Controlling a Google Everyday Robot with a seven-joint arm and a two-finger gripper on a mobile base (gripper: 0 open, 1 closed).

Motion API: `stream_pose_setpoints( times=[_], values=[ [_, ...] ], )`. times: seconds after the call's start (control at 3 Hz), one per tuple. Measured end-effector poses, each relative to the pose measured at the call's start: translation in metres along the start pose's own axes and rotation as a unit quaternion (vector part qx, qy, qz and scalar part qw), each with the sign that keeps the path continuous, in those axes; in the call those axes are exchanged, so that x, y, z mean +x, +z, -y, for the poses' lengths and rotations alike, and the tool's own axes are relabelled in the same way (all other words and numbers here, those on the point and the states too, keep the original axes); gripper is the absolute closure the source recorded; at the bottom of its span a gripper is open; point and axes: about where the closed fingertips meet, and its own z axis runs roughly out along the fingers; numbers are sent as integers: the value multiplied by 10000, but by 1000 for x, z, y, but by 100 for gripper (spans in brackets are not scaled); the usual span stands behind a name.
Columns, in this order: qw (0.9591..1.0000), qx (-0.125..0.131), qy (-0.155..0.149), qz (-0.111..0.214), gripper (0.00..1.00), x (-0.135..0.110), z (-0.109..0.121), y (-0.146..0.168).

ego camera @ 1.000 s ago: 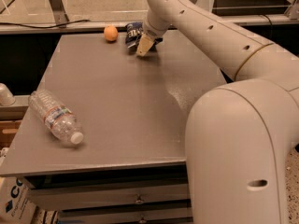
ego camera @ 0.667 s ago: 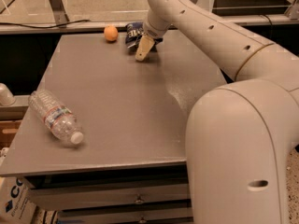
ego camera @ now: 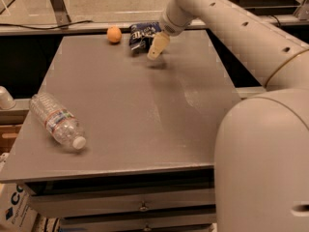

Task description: Move blue chip bag near orange

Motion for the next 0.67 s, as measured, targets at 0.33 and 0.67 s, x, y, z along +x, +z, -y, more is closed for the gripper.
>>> stream_pose_setpoints(
  times=[0.33, 0.67],
  values=[
    [9996, -121, 86, 229, 0, 13, 4, -36],
    [9986, -352, 69, 399, 0, 29, -1, -70]
  ],
)
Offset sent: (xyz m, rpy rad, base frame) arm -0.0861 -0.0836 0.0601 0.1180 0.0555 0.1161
